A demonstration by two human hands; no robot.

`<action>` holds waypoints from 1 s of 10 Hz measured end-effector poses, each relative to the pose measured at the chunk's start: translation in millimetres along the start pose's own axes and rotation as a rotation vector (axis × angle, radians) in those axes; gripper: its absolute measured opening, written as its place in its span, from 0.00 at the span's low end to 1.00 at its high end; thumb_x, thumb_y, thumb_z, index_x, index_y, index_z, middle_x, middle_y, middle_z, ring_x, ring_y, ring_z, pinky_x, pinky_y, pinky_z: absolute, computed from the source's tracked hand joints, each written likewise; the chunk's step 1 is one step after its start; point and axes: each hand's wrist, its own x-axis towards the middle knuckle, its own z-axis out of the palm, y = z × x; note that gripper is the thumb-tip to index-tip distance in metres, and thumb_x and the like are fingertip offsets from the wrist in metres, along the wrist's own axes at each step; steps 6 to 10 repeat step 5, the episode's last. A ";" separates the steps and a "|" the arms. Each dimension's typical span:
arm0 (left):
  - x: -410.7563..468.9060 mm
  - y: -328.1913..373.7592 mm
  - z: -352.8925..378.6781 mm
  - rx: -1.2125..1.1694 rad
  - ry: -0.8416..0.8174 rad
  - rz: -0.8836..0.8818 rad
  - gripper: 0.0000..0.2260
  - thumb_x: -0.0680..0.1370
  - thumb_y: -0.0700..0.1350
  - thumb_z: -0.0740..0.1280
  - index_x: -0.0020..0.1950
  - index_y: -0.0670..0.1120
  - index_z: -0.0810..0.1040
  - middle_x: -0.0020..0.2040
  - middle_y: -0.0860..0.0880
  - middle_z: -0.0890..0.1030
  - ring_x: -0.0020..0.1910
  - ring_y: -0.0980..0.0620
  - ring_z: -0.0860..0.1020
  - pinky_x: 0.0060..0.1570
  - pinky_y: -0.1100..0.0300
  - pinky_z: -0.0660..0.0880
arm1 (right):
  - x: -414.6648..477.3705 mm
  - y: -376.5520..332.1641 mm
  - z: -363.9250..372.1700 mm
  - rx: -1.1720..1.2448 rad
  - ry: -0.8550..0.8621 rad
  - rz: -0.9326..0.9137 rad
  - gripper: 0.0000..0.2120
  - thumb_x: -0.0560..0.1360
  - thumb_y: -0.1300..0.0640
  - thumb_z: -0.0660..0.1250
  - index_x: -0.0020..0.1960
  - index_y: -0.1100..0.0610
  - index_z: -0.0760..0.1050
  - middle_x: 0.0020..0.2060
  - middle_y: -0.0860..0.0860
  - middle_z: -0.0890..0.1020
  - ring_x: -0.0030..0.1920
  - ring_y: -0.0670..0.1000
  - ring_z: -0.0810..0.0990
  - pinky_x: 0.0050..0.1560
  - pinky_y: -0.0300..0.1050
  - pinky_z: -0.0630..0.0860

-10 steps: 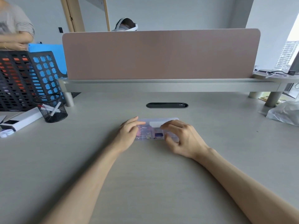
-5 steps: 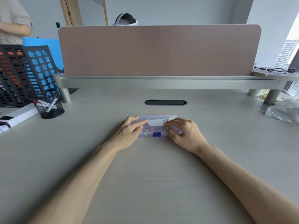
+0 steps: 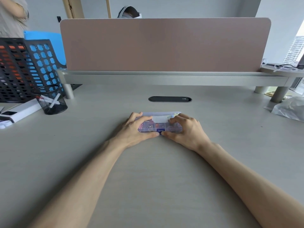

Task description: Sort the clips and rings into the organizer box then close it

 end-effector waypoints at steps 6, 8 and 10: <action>1.2 1.1 -9.7 -0.319 0.181 -0.056 0.24 0.75 0.61 0.63 0.70 0.58 0.69 0.72 0.55 0.63 0.69 0.63 0.64 0.66 0.66 0.59 | 0.6 -8.3 -11.1 0.066 0.000 -0.051 0.17 0.68 0.50 0.73 0.53 0.57 0.77 0.52 0.50 0.79 0.49 0.52 0.79 0.45 0.37 0.69; 1.2 1.1 -9.7 -0.319 0.181 -0.056 0.24 0.75 0.61 0.63 0.70 0.58 0.69 0.72 0.55 0.63 0.69 0.63 0.64 0.66 0.66 0.59 | 0.6 -8.3 -11.1 0.066 0.000 -0.051 0.17 0.68 0.50 0.73 0.53 0.57 0.77 0.52 0.50 0.79 0.49 0.52 0.79 0.45 0.37 0.69; 1.2 1.1 -9.7 -0.319 0.181 -0.056 0.24 0.75 0.61 0.63 0.70 0.58 0.69 0.72 0.55 0.63 0.69 0.63 0.64 0.66 0.66 0.59 | 0.6 -8.3 -11.1 0.066 0.000 -0.051 0.17 0.68 0.50 0.73 0.53 0.57 0.77 0.52 0.50 0.79 0.49 0.52 0.79 0.45 0.37 0.69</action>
